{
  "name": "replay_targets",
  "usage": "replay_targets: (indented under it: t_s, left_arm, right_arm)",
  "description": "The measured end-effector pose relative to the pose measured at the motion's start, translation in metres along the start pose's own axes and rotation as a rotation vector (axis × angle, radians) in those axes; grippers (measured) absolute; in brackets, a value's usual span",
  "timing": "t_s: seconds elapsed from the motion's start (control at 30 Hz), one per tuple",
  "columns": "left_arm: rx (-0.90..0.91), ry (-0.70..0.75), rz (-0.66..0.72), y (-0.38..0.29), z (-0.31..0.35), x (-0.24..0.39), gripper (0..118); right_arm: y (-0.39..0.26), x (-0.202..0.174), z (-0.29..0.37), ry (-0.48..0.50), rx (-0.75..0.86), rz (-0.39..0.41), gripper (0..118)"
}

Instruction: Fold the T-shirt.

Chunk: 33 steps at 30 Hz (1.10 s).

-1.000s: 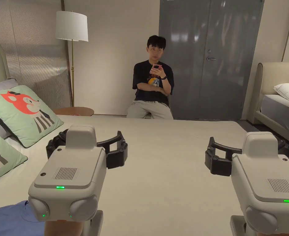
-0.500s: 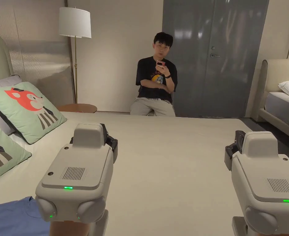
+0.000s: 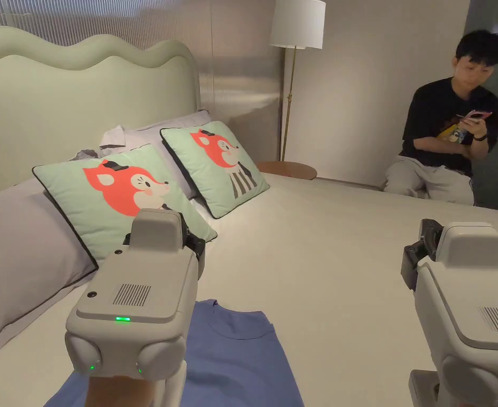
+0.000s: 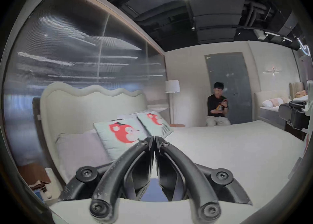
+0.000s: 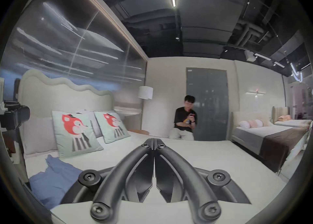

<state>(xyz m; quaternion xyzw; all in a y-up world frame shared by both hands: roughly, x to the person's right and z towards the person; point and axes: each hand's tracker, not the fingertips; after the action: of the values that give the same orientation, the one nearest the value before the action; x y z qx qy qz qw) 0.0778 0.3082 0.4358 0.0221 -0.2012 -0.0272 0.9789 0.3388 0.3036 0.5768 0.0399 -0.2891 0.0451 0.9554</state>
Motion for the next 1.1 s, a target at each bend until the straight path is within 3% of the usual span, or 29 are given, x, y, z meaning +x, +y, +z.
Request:
replay_targets:
  t_s: [0.3,0.57,0.6,0.63,0.67,0.7,0.73,0.77,0.87,0.97,1.1]
  left_arm:
    - [-0.2,-0.055,0.019,-0.051,-0.031,0.006,0]
    - [-0.681,-0.176,0.084,-0.15,-0.08,0.035,1]
    - [-0.74,-0.186,0.095,-0.162,-0.086,0.038,5]
    - [-0.792,-0.193,0.112,-0.172,-0.091,0.04,22]
    - [-0.838,-0.201,0.126,-0.181,-0.095,0.042,65]
    - [-0.88,-0.21,0.139,-0.19,-0.099,0.044,95]
    - [-0.907,-0.219,0.149,-0.199,-0.101,0.046,111]
    - [-0.92,-0.235,0.148,-0.205,-0.101,0.048,106]
    - [-0.928,-0.224,0.148,-0.216,-0.102,0.057,106]
    - [-0.998,-0.202,0.141,-0.232,-0.106,0.062,89]
    - [-0.967,-0.181,0.057,-0.229,-0.1,0.066,80]
  right_arm:
    - [-0.032,-0.01,-0.023,0.033,-0.082,0.026,0]
    - [-0.078,-0.002,-0.046,0.012,-0.215,0.066,0]
    - [-0.084,-0.002,-0.048,0.011,-0.231,0.07,0]
    - [-0.089,-0.001,-0.051,0.011,-0.245,0.072,0]
    - [-0.094,0.0,-0.054,0.01,-0.257,0.074,0]
    - [-0.098,0.001,-0.057,0.007,-0.269,0.077,0]
    - [-0.102,0.002,-0.058,0.006,-0.279,0.077,0]
    - [-0.105,0.003,-0.06,0.005,-0.286,0.076,0]
    - [-0.113,0.007,-0.061,0.0,-0.309,0.073,0]
    - [-0.118,0.011,-0.061,-0.005,-0.322,0.072,0]
    - [-0.119,0.017,-0.056,-0.011,-0.328,0.078,0]
